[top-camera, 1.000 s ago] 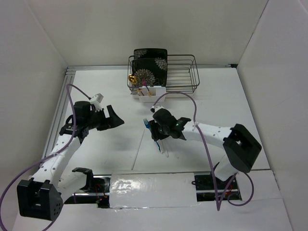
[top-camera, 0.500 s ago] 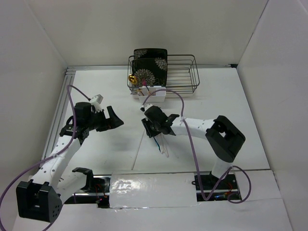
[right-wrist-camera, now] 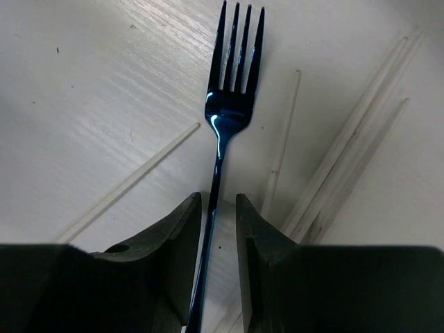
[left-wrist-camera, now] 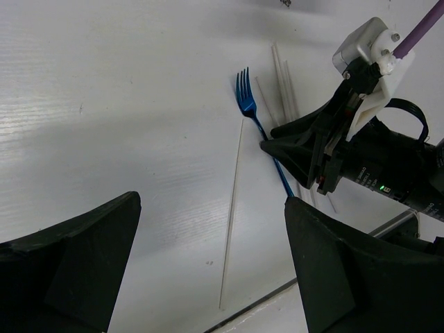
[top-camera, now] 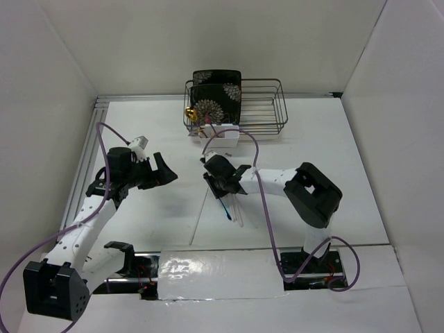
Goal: Sort the eating utensils into containers
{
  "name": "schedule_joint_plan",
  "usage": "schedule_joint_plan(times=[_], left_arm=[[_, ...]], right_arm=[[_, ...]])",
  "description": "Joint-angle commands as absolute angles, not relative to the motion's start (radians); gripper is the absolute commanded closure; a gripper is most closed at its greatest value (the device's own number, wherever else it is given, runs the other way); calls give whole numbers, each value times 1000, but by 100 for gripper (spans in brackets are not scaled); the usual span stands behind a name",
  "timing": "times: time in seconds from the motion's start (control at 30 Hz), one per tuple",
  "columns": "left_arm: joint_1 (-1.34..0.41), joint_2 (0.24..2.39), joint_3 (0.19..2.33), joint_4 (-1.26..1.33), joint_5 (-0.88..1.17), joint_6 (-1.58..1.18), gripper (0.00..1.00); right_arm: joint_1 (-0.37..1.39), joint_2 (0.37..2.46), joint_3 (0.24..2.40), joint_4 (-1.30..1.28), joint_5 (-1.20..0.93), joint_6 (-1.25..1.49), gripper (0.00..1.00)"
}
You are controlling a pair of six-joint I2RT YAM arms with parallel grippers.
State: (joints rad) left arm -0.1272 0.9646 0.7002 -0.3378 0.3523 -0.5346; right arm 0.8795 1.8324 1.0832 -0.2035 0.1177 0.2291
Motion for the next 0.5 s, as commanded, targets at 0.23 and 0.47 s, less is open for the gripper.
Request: schedule_joint_plan(times=[0.23,0.47], left_arm=[[-132,960,707,-305,362,-538,2],[-133,965,712,-305,356,-532,2]], right_arm=[[884,1874,1106,-206,134,190,74],[882,1908,1031,-186,78,186,100]])
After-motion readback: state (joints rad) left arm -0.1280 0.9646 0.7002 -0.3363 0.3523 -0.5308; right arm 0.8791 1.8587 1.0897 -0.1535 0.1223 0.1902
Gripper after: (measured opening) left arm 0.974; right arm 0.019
